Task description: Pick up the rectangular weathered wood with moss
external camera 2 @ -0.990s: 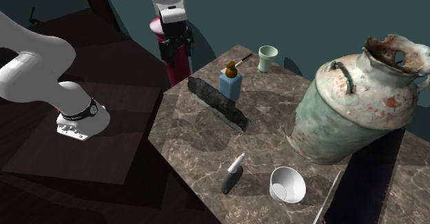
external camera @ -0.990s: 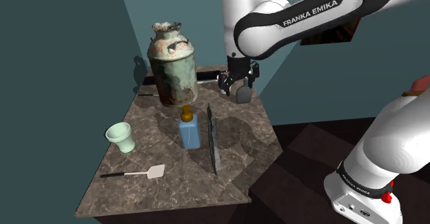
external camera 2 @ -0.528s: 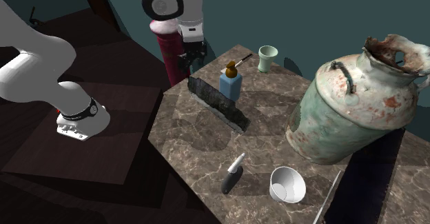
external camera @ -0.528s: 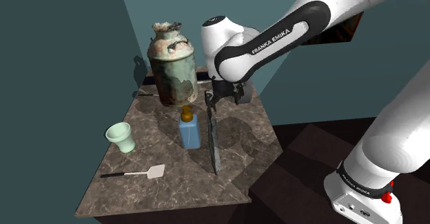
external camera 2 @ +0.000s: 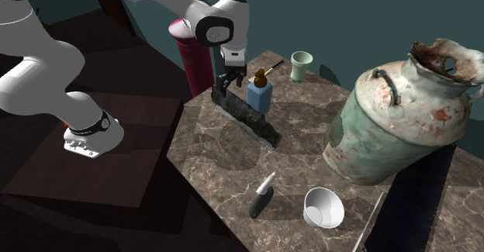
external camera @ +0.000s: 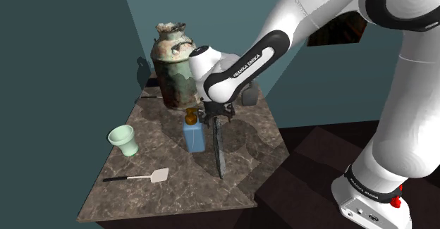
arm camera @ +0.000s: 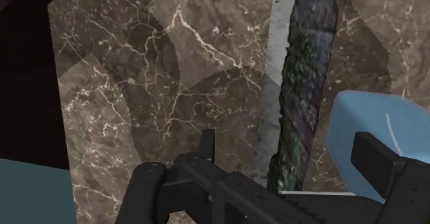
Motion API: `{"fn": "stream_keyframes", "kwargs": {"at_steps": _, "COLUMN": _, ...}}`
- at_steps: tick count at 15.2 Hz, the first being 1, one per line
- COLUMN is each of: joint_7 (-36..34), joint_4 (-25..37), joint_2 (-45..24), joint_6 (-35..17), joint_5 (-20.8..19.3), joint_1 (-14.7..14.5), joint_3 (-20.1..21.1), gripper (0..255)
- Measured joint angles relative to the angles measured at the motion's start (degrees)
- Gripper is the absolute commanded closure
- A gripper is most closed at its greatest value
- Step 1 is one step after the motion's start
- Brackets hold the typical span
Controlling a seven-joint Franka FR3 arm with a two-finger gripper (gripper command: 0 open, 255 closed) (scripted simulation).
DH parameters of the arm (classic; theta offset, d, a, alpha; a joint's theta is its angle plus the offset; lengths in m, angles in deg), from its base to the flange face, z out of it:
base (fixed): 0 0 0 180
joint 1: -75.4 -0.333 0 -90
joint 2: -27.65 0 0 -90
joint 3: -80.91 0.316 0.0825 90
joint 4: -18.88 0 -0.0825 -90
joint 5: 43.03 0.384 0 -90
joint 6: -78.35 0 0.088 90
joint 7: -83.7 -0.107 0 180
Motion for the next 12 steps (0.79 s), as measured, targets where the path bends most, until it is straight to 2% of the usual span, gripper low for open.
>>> {"fn": "stream_keyframes", "kwargs": {"at_steps": 3, "joint_7": -4.92, "joint_4": 4.85, "joint_2": -7.42, "joint_6": -0.62, "joint_5": -2.45, "joint_1": -2.26, "joint_3": -1.17, "gripper": 0}}
{"fn": "stream_keyframes", "kwargs": {"at_steps": 9, "joint_7": -7.21, "joint_4": 7.71, "joint_2": -9.58, "joint_6": -2.83, "joint_5": -4.44, "joint_1": -4.07, "joint_3": -1.87, "gripper": 0}}
{"fn": "stream_keyframes", "kwargs": {"at_steps": 11, "joint_7": -7.50, "joint_4": 6.30, "joint_2": -11.98, "joint_6": -4.21, "joint_5": -4.94, "joint_1": -3.83, "joint_3": -2.72, "gripper": 0}}
{"fn": "stream_keyframes", "kwargs": {"at_steps": 12, "joint_7": -7.70, "joint_4": 6.46, "joint_2": -12.88, "joint_6": -4.26, "joint_5": -5.10, "joint_1": -3.98, "joint_3": -2.92, "gripper": 255}}
